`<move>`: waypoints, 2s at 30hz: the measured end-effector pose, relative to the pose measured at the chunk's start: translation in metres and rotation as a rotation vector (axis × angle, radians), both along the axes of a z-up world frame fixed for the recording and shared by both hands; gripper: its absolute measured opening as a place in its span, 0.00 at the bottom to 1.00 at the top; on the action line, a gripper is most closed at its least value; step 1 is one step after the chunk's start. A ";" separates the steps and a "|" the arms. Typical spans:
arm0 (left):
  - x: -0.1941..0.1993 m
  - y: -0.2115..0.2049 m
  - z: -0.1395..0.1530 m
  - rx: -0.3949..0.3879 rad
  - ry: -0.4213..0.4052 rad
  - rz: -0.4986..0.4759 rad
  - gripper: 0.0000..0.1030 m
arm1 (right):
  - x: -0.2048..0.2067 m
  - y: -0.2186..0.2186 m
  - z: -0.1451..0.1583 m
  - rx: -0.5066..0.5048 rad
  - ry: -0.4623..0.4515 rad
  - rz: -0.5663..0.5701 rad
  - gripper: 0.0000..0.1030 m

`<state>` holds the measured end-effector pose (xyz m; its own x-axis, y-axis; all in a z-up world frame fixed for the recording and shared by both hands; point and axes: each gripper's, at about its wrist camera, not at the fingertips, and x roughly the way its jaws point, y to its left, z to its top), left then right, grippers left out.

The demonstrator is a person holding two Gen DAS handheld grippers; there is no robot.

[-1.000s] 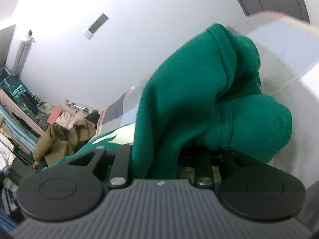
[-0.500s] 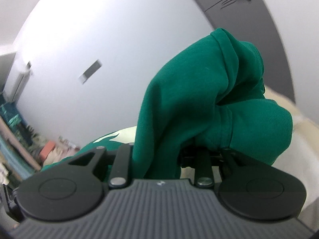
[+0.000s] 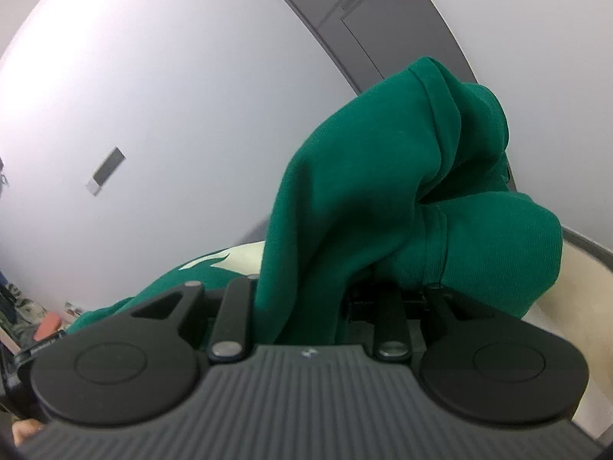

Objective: Fold large clothes

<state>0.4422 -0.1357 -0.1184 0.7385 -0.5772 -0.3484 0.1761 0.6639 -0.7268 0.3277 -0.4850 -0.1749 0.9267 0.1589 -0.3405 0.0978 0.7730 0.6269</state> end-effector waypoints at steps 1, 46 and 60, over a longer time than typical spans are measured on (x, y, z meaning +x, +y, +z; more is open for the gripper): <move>-0.003 0.001 -0.010 -0.002 -0.006 -0.003 0.41 | -0.002 0.000 -0.012 0.008 0.003 0.000 0.29; -0.304 0.013 0.168 0.521 -0.342 -0.068 0.74 | -0.257 0.089 0.162 -0.179 -0.183 0.010 0.54; -0.408 0.031 0.159 0.545 -0.394 -0.072 0.77 | -0.332 0.137 0.156 -0.316 -0.173 0.041 0.55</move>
